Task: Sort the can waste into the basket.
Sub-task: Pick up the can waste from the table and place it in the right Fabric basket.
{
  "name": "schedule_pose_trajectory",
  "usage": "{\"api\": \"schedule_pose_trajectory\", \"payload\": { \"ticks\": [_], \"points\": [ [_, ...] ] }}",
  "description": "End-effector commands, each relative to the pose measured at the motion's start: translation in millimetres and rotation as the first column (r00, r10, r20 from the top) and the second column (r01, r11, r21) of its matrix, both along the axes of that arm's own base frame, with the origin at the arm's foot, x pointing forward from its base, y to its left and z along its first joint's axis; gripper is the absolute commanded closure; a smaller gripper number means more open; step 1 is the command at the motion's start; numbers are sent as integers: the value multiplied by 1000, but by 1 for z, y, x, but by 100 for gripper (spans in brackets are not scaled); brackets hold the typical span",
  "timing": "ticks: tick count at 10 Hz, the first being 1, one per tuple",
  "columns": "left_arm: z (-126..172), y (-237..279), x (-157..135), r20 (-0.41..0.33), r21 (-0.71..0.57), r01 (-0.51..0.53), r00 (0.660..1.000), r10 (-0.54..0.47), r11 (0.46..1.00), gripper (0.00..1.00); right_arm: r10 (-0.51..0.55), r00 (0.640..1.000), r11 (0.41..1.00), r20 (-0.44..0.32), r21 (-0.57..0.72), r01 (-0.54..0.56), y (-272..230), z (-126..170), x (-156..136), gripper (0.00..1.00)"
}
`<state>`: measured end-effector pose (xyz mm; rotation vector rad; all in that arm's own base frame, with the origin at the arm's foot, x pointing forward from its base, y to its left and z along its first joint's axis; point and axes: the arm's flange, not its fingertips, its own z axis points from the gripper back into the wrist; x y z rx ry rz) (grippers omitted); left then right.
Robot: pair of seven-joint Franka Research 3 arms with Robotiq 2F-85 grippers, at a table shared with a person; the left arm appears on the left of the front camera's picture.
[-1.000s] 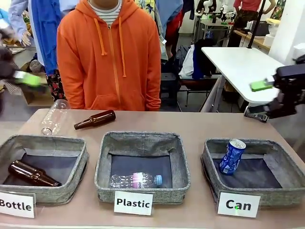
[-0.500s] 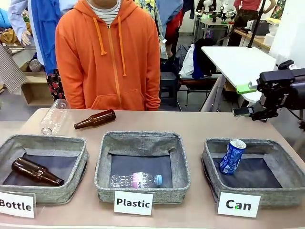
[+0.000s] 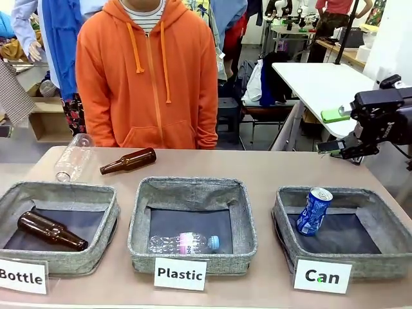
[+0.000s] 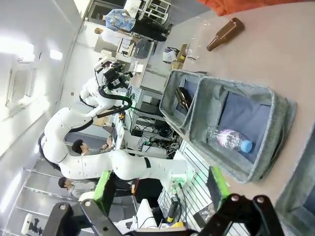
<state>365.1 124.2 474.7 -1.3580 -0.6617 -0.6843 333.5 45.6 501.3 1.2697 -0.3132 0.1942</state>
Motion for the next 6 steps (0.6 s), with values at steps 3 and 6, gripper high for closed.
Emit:
{"api": "schedule_pose_trajectory", "payload": {
  "ticks": [3,6],
  "points": [
    [0,2,-1,-8,-7,-13,1000,13,1000,0,1,1000,1000,-27,-11,-1,0,1,-2,0],
    [0,2,-1,-8,-7,-13,1000,13,1000,0,13,999,892,-37,-451,-28,34,0,8,0]
  ]
}}
